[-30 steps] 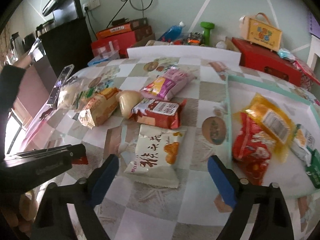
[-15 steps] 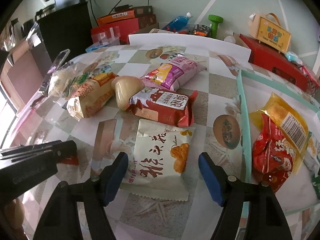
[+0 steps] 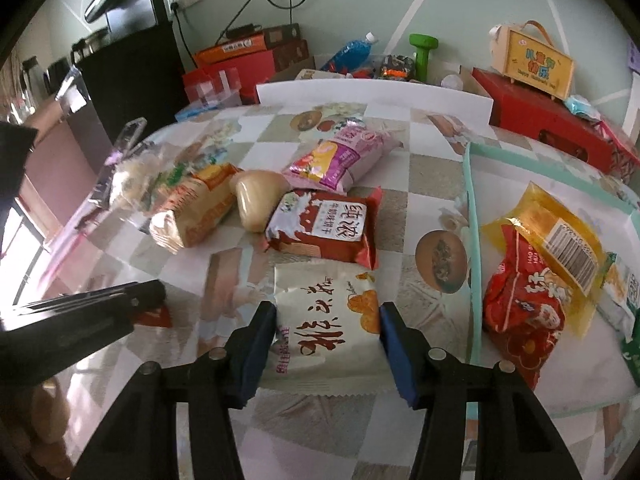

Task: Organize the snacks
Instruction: 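Grasp the white rice-cracker bag with the right tool while the left tool holds the red candy packet, then carry both packs over the tray and open both tools to release them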

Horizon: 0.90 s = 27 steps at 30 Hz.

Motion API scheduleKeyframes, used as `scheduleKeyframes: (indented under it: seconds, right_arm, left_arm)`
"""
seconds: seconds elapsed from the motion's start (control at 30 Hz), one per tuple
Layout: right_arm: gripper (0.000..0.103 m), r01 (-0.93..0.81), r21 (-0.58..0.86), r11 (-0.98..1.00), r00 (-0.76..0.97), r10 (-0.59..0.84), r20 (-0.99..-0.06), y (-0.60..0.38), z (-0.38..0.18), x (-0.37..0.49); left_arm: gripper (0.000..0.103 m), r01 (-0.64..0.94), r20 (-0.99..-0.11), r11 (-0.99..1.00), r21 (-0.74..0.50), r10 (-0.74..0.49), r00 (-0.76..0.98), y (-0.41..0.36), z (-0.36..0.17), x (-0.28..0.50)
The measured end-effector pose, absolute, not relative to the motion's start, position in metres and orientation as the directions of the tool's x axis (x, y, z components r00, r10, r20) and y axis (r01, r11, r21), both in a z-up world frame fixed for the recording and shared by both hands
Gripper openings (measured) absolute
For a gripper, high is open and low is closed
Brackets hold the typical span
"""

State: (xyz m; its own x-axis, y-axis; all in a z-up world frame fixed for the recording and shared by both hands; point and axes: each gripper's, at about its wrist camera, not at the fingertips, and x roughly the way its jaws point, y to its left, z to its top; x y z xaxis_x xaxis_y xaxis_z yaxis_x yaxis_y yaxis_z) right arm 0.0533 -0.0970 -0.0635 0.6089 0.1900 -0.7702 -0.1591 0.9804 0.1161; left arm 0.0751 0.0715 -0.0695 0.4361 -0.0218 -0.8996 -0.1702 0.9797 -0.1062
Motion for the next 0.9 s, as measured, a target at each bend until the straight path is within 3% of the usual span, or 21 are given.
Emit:
scheduleKeyframes:
  seconds: [0.9]
  right_arm:
    - [0.056, -0.122, 0.18, 0.976, 0.712, 0.212, -0.669, -0.125, -0.02, 0.035]
  left_arm:
    - [0.016, -0.125, -0.808, 0.98, -0.152, -0.05, 0.587, 0.057, -0.02, 0.07]
